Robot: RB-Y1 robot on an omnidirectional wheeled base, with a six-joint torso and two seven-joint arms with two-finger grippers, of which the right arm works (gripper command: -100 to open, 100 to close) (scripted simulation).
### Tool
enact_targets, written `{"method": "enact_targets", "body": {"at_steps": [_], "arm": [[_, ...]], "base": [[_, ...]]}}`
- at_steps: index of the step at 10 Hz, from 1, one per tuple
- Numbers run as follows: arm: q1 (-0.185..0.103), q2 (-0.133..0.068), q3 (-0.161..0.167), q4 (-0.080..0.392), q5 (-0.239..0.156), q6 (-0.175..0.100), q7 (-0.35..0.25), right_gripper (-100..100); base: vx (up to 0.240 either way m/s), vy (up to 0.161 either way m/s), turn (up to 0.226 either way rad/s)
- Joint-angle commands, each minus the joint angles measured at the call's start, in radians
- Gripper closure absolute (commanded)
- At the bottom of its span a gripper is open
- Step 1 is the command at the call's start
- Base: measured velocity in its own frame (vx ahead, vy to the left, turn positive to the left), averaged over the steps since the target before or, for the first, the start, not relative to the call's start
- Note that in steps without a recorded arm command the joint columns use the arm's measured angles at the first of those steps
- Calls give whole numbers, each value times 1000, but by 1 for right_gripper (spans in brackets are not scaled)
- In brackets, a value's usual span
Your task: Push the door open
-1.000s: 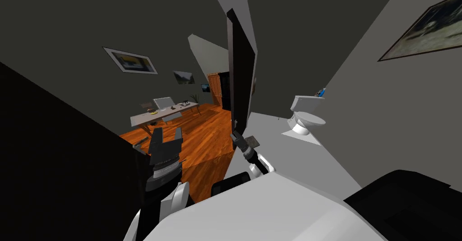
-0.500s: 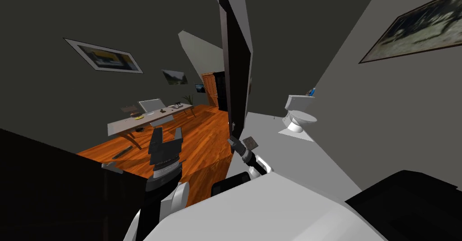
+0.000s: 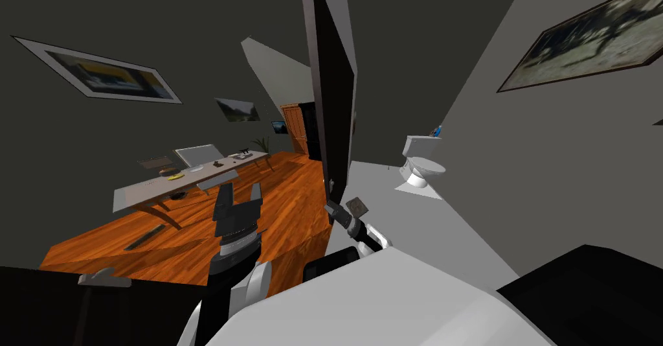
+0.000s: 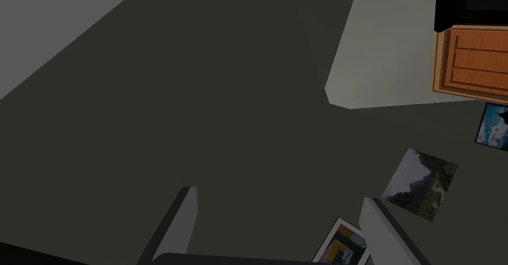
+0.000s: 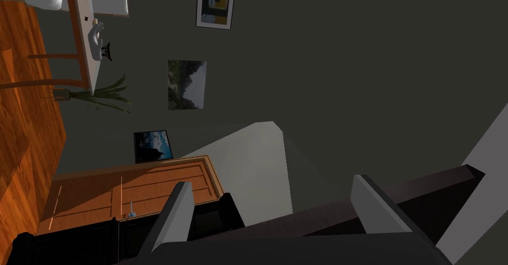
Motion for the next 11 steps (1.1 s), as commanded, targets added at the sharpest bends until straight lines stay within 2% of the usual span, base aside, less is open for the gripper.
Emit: {"method": "enact_targets", "body": {"at_steps": [1, 6, 10, 11], "arm": [[-12, -3, 10, 33, 11, -18, -7, -100], [-46, -22, 50, 116, 55, -60, -41, -100], [-88, -46, 99, 221, 110, -112, -84, -100], [-93, -48, 105, 233, 116, -118, -90, -100]], "base": [[84, -10, -93], [116, -13, -128], [166, -49, -202], [149, -33, -130]]}}
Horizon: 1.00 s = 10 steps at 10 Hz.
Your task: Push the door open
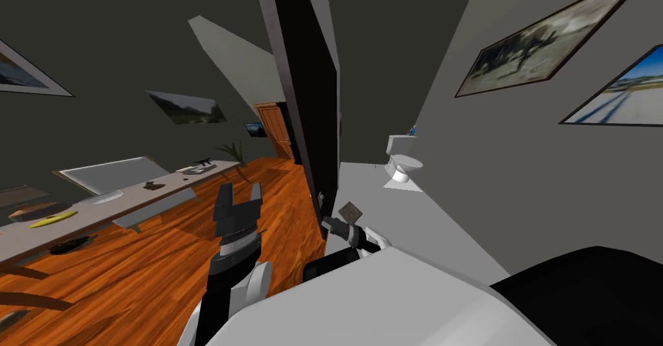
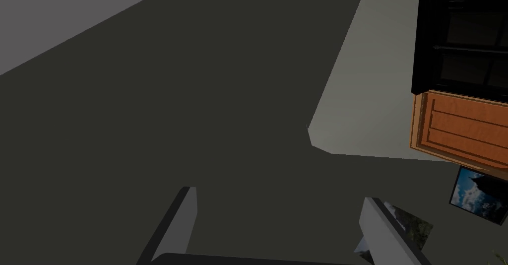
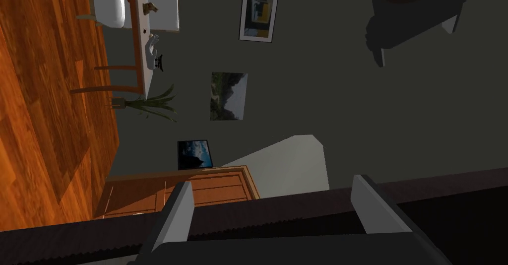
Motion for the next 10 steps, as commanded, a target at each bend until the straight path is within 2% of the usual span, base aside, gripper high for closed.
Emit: {"method": "enact_targets", "body": {"at_steps": [1, 3, 10], "arm": [[-14, -9, 16, 34, 17, -19, -15, -100], [-33, -19, 38, 81, 42, -42, -35, -100], [-76, -41, 88, 186, 97, -95, -78, -100]], "base": [[134, -27, -159], [169, -52, -180], [121, -38, -127]]}}
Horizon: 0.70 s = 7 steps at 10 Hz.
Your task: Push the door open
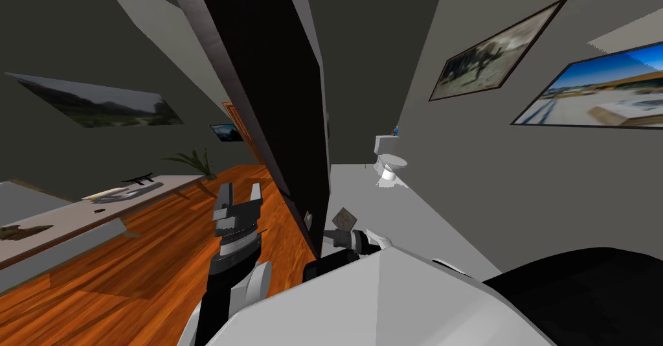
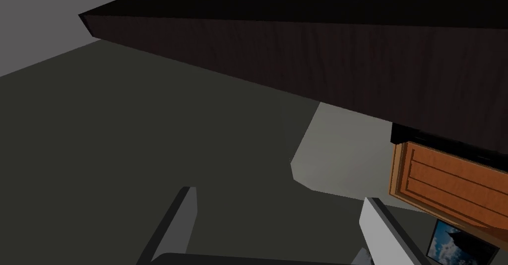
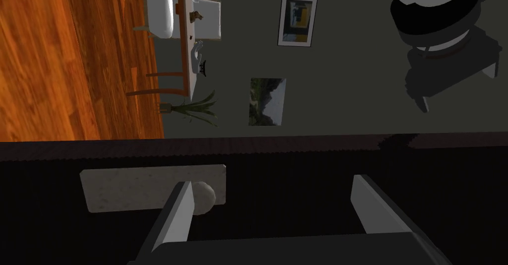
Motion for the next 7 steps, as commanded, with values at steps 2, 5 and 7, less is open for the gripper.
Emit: {"method": "enact_targets", "body": {"at_steps": [2, 5, 7], "arm": [[-22, -5, 19, 56, 21, -28, -14, -100], [-29, -8, 26, 72, 29, -36, -20, -100], [-29, -8, 26, 72, 29, -36, -20, -100]], "base": [[72, -24, -39], [-8, -14, -11], [-2, 18, -26]]}}
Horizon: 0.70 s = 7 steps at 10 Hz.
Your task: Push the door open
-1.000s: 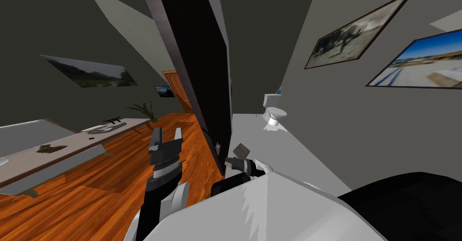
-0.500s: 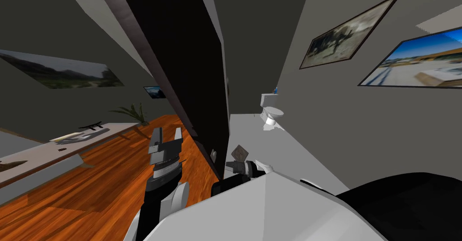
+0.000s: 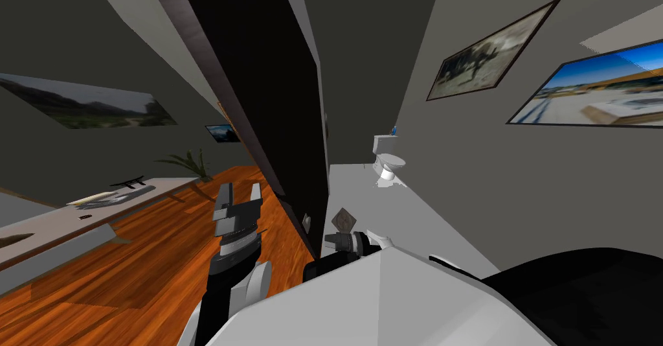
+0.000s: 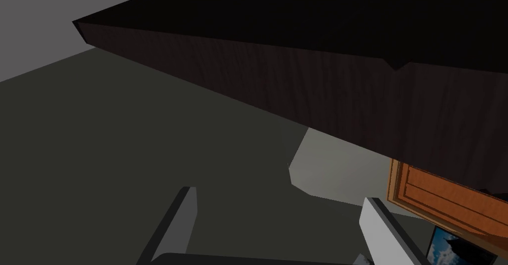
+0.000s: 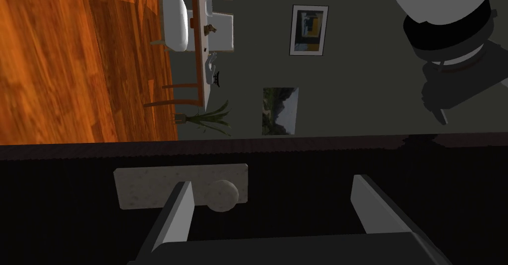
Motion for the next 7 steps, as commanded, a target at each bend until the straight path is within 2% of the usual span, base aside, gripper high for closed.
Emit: {"method": "enact_targets", "body": {"at_steps": [1, 6, 7], "arm": [[0, 0, 0, 0, 0, 0, 0, -100], [0, 0, 0, 0, 0, 0, 0, -100], [-3, 10, -10, 31, -12, 33, 0, -100]], "base": [[4, -10, 27], [-3, -12, 2], [43, -50, 214]]}}
